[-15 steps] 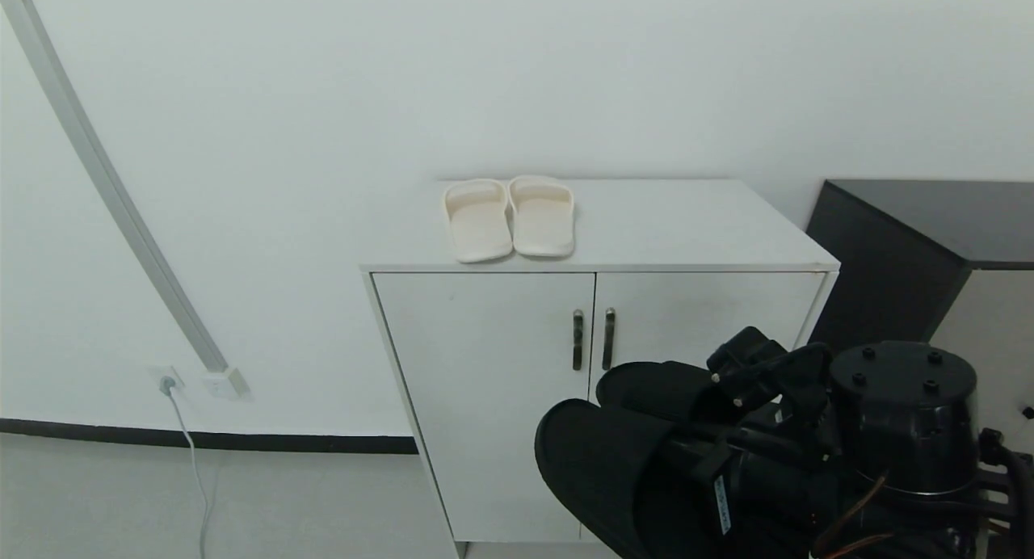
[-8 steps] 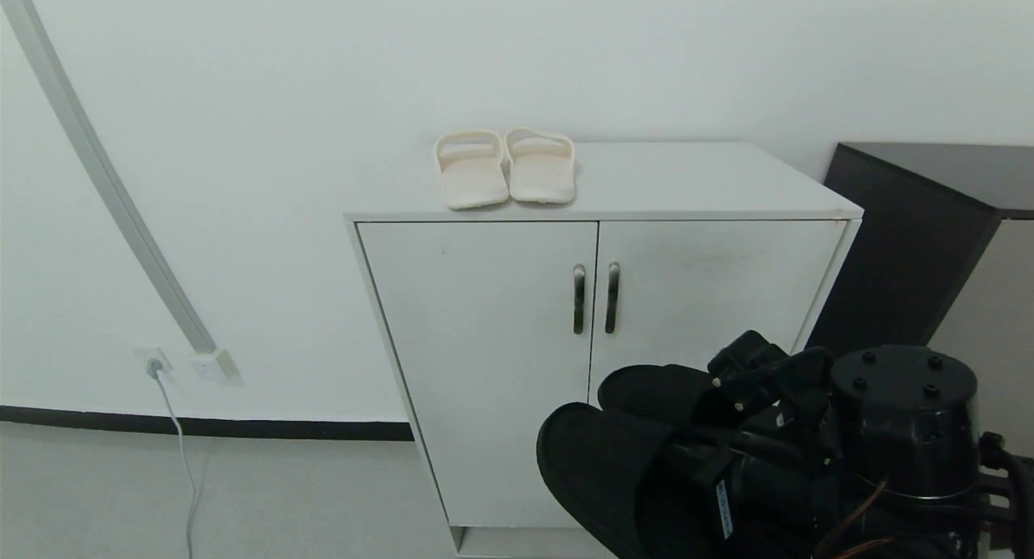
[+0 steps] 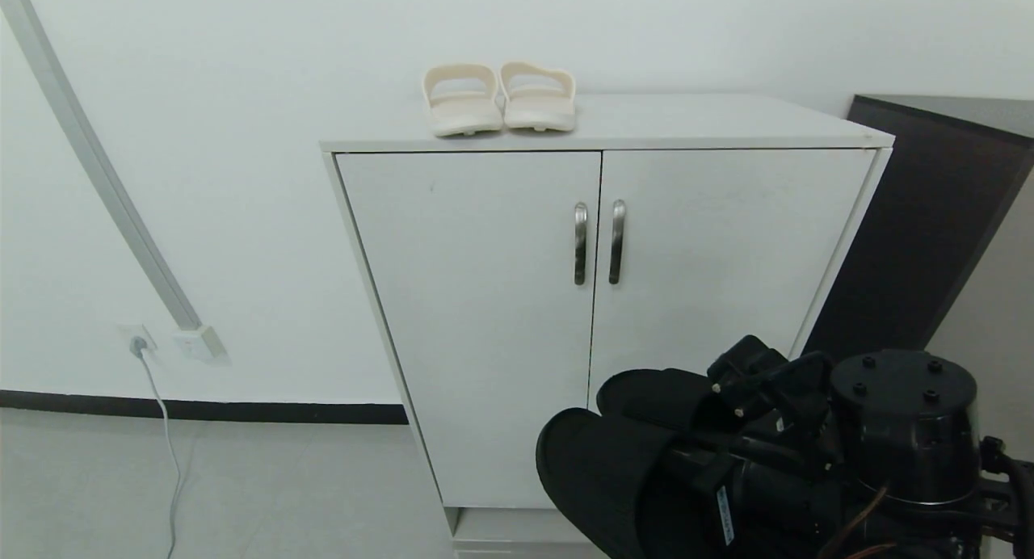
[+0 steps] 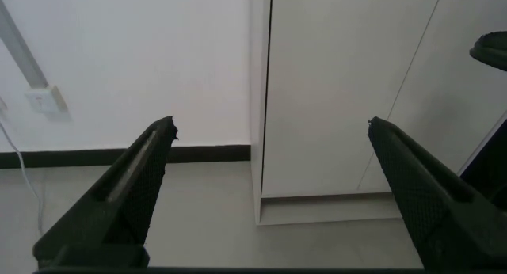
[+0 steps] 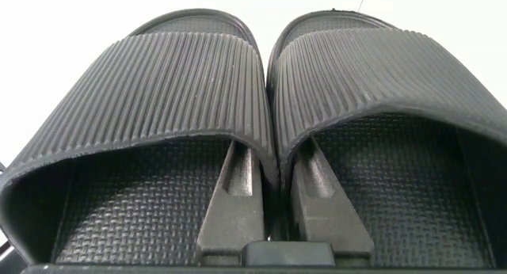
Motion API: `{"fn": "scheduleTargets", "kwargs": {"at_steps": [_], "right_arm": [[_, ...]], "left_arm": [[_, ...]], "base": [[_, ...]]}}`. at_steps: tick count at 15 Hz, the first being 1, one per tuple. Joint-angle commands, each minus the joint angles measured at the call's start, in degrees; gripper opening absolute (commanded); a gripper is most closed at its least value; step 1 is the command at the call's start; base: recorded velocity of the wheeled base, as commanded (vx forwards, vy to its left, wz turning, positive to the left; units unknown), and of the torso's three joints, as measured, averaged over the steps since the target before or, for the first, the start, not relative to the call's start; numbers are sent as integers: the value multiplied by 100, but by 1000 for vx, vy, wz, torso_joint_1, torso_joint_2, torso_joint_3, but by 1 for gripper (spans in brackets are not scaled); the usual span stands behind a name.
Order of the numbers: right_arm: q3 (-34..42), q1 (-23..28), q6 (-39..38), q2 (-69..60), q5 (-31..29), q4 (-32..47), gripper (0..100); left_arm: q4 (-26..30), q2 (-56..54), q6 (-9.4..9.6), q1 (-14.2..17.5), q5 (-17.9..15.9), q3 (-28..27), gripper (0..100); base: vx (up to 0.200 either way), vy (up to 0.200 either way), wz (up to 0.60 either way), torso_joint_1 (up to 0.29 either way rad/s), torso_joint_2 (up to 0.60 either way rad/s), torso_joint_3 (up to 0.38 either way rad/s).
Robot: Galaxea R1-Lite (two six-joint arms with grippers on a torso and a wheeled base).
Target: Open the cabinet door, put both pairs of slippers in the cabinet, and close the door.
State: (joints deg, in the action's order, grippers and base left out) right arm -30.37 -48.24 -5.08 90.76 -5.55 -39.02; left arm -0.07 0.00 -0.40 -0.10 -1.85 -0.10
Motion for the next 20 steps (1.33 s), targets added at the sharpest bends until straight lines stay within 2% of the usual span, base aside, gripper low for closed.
{"fn": "scheduleTargets", "kwargs": {"at_steps": [1,3,5,6,7,8,9,10,12,16,18,19,20], "right_arm": [[4,-1,-1,3,1,0,0],[4,-1,-1,12,1,0,0],[13,7,-1,21,1,0,0],[22,7,-1,21,1,0,0],[22,7,-1,21,10,0,0],[22,-1,-1,21,10,0,0],[31,-1,7,21,10,0,0],[40,-1,7,12,10,0,0],[48,-1,7,-6,19,-9,0],[48,-1,7,-6,19,-18,0],[48,-1,7,-6,10,-44,0],[57,-1,7,-6,19,-53,0],[48,-1,7,-6,19,-62,0]], "left_arm": [[-1,0,5,1,1,1,100],[-28,0,23,1,10,-17,100],[-37,0,14,1,10,-43,100],[-10,132,-153,-8,18,-518,100],[104,457,-434,1,18,-1019,100],[157,721,-364,-8,10,-1159,100],[157,1028,-171,-34,-78,-1159,100],[148,1283,-109,-87,-281,-1159,100],[34,1767,-100,-96,-755,-1212,100],[-1118,3393,-100,-105,-1660,-1326,100],[-1838,4166,-92,-184,-1924,-1326,100],[-2559,4790,-144,-588,-1986,-1370,100],[-2849,5045,-162,-790,-1986,-1405,100]], "base": [[0,0,0,-36,447,388],[0,0,0,-12,408,381],[0,0,0,-1,65,52],[0,0,0,0,0,0],[0,0,0,0,0,0],[0,0,0,0,0,0],[0,0,0,0,0,0],[0,0,0,2,129,183],[0,0,0,-5,127,90],[0,0,0,1,13,12],[0,0,0,0,0,0],[0,0,0,0,0,0],[0,0,0,0,0,0]]}}
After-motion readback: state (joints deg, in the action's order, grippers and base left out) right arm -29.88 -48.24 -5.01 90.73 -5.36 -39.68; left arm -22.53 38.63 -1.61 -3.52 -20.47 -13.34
